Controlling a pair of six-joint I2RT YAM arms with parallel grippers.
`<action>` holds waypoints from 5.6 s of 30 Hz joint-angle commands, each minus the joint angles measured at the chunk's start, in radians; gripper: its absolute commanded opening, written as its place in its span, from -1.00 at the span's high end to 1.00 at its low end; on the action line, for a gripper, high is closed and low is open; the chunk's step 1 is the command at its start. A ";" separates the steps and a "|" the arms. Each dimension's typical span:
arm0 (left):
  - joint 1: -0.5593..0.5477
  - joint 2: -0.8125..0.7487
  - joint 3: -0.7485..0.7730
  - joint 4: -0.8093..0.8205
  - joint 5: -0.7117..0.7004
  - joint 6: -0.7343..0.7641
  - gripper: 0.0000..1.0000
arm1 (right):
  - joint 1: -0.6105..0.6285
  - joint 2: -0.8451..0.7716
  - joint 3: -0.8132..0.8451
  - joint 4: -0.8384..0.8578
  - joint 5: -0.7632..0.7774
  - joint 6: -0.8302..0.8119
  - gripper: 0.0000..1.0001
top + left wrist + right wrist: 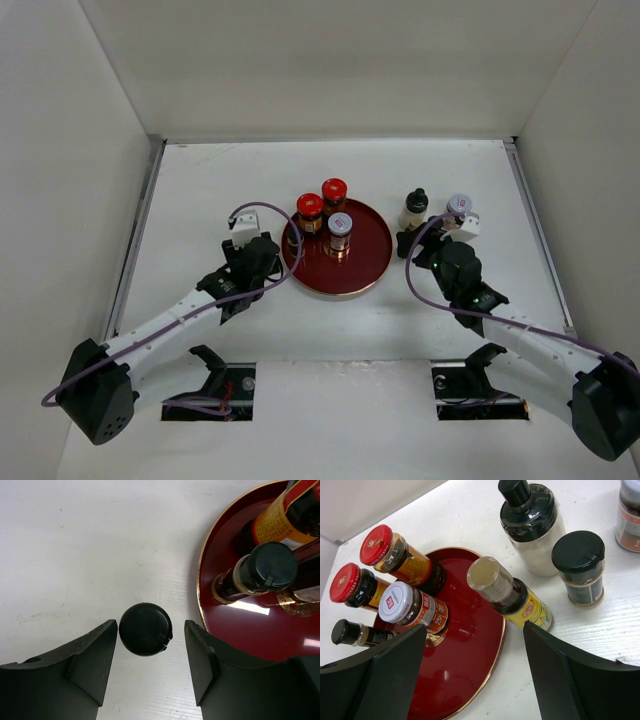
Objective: Organize the condiment bottles
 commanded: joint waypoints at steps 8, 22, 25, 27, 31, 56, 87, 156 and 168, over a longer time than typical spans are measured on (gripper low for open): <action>0.008 0.046 -0.012 0.079 -0.030 -0.001 0.31 | 0.010 0.001 0.043 0.064 -0.007 0.000 -0.70; -0.309 0.038 0.245 -0.054 -0.034 -0.021 0.45 | 0.011 0.001 0.043 0.064 -0.001 -0.003 -0.70; -0.320 0.133 0.273 0.045 -0.015 0.008 0.45 | 0.011 -0.001 0.040 0.064 -0.001 -0.001 -0.70; -0.311 0.201 0.293 0.102 0.005 0.031 0.44 | 0.011 -0.007 0.040 0.064 -0.004 -0.001 -0.70; -0.271 0.311 0.299 0.251 0.016 0.091 0.44 | 0.013 -0.015 0.037 0.064 -0.002 -0.003 -0.70; -0.217 0.436 0.278 0.368 0.062 0.099 -0.67 | 0.013 -0.045 0.034 0.058 -0.004 -0.007 -0.70; 0.008 -0.346 -0.320 0.644 -0.131 -0.022 0.23 | 0.037 0.028 0.242 -0.233 0.182 -0.161 -0.26; 0.131 -0.242 -0.496 0.840 0.030 -0.194 -0.13 | 0.088 0.760 0.931 -0.164 0.141 -0.311 0.34; 0.137 -0.215 -0.493 0.849 0.042 -0.202 -0.16 | 0.123 0.886 0.972 -0.164 0.141 -0.302 -0.07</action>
